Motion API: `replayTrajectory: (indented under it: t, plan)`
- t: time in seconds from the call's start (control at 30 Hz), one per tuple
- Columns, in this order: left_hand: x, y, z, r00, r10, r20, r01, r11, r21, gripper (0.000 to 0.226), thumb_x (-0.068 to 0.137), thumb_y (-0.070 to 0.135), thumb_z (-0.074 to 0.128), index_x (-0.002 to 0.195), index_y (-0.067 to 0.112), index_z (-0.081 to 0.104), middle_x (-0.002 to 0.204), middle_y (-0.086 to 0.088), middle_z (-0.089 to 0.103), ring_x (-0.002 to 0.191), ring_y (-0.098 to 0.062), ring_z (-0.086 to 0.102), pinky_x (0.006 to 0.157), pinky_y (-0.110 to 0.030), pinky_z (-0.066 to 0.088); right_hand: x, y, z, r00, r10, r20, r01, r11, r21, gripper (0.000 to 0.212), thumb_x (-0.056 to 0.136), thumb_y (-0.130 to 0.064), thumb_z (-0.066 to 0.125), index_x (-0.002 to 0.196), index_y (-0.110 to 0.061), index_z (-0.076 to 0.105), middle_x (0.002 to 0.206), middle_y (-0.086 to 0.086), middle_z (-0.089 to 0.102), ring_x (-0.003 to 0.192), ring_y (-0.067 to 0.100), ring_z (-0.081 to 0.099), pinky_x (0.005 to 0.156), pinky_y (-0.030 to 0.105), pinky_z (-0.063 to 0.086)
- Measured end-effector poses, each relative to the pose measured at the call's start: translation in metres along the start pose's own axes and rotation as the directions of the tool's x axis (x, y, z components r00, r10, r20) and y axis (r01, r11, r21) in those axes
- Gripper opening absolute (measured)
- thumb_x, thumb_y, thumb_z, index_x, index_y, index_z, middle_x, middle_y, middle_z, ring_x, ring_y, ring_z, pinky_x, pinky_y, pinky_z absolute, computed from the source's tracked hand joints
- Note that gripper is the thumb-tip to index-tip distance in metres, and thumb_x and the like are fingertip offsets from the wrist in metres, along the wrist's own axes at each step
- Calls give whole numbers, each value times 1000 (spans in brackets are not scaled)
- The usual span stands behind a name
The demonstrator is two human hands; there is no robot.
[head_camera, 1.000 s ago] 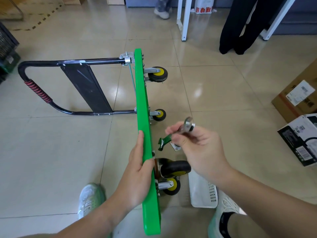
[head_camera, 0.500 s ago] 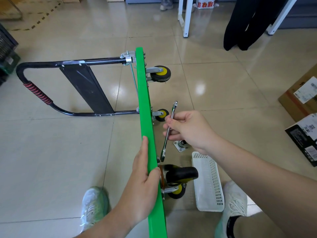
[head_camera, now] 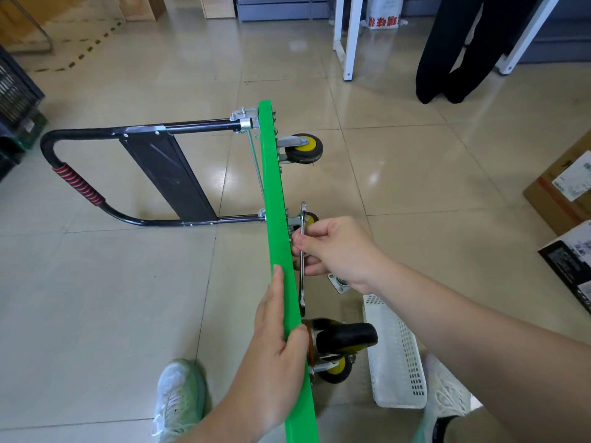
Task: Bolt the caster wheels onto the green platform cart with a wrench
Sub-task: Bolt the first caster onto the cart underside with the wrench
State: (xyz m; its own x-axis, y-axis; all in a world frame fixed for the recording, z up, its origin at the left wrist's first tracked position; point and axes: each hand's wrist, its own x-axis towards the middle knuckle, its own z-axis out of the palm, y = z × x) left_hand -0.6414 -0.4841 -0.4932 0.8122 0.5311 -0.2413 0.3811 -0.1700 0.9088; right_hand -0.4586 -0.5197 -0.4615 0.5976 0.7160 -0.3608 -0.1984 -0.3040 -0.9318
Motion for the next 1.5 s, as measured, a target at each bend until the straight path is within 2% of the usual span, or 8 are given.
replayTrajectory:
  t: [0.33,0.67,0.9,1.0,1.1,1.23,1.33,1.5]
  plan:
    - [1,0,1,1000,12,-4,-12,1000,23,86,102,4,43,156,52,-3,154,36,14,117,46,13,87,13,16,-9,1,2,998,-56,-5,56,998,-9,13,98,-18,63,104,-12,73,89,0,77,80,8,73,67,24,58]
    - [1,-2,-3,999,25,34,-27,999,45,91,101,15,51,157,52,-11,161,31,13,120,42,20,88,10,24,-34,8,6,979,-188,-76,190,981,31,18,93,-10,68,97,-27,71,84,-1,77,85,15,74,79,37,61]
    - [2,-4,-1,999,31,21,-31,999,37,90,102,13,50,158,48,-11,159,28,14,111,46,21,82,12,24,-64,14,10,962,-263,-67,268,961,65,27,91,-3,67,85,-28,74,89,-6,78,90,8,73,80,26,57]
    - [3,-8,0,999,30,10,-31,999,44,89,102,13,51,155,53,-9,161,27,17,116,44,22,85,11,25,-80,25,11,936,-347,-61,346,938,-20,35,88,3,69,82,-30,74,87,-10,76,88,5,71,85,20,54]
    - [5,-10,0,999,37,-11,-36,999,37,88,101,17,53,149,61,-6,161,26,21,126,39,19,92,11,20,-93,40,10,899,-435,-44,423,891,-167,47,86,2,70,87,-44,74,94,-14,75,92,6,71,89,27,56]
    - [4,-7,1,998,56,-6,-56,998,-9,86,89,35,55,151,53,-2,154,35,17,125,40,18,94,11,17,-105,50,7,822,-568,-36,529,787,-318,25,89,-13,61,100,-34,70,100,-11,74,94,10,72,83,34,59]
    - [4,-9,2,998,64,-8,-64,998,-5,84,98,22,57,152,49,-1,147,40,15,119,44,18,92,12,17,-110,51,8,787,-614,-61,570,762,-308,27,89,-11,57,104,-28,71,104,-10,75,97,7,72,84,32,59]
    - [5,-13,2,999,38,-12,-37,997,72,90,102,11,53,155,55,-5,150,40,18,128,39,16,97,11,15,-105,40,3,787,-595,-163,566,801,-193,30,84,3,73,104,-18,77,102,-11,76,95,5,72,86,22,57]
